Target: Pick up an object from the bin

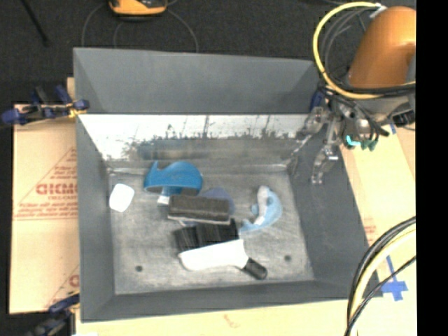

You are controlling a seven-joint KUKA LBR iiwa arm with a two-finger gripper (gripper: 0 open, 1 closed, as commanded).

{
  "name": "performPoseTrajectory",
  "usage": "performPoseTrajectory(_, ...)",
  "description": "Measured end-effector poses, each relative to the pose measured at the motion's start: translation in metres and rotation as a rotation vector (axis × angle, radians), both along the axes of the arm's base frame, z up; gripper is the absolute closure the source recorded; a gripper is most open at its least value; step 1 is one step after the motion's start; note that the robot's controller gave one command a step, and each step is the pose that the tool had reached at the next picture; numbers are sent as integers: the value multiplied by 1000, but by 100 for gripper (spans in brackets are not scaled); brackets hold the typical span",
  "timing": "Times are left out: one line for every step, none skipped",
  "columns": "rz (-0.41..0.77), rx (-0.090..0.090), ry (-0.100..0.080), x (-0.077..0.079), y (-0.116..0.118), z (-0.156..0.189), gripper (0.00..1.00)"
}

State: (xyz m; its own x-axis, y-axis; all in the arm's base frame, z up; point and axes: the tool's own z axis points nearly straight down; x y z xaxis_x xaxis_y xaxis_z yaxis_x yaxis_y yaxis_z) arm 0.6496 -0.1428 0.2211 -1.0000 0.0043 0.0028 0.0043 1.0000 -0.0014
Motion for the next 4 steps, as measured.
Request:
performPoseTrajectory(2, -2, -8, 2, 0, 5, 0)
performPoseTrajectory(352, 0, -4, 2, 0, -113, 100)
performPoseTrajectory(353, -1, -7, 3, 0, -112, 0)
performPoseTrajectory(354, -1, -7, 3, -1, -112, 0)
